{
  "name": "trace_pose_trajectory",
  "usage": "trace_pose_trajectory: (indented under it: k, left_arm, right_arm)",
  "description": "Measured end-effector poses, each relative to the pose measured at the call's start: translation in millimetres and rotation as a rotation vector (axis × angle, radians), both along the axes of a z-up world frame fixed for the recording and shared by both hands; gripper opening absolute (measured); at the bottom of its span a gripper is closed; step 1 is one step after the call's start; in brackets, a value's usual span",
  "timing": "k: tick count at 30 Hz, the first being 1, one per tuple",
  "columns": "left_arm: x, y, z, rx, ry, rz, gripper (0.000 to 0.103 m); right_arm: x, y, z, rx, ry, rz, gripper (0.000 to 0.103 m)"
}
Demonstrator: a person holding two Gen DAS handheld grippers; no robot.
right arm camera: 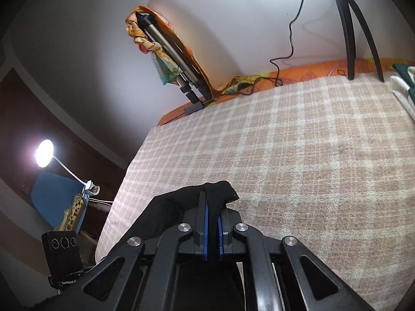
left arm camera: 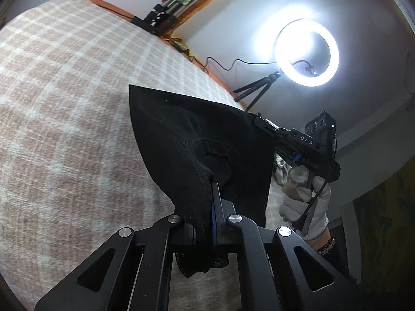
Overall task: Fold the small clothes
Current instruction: 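Lift and carry the folded shirt with both tools onto the clothes pile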
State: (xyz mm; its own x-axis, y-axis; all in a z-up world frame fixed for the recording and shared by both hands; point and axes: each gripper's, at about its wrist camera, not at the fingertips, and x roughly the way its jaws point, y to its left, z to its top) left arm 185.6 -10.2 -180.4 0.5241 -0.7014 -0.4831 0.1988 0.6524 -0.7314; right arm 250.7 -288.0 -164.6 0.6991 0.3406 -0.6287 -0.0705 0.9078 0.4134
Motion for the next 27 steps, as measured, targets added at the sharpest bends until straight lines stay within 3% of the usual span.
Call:
trace_pose_trajectory:
  k: [10,27]
  left_arm:
    - [14.9,-42.4,22.6,0.01,-0.065,-0.085,0.006]
    - [73.7,-178.2,51.7,-0.006,-0.158,-0.235,0.006]
  right_arm:
    - [-31.9,-23.0,39.2,-0.036,-0.057,-0.025,0.003]
    - [-87.3,-141.8,108.9,-0.139,-0.113,-0.184,0.003]
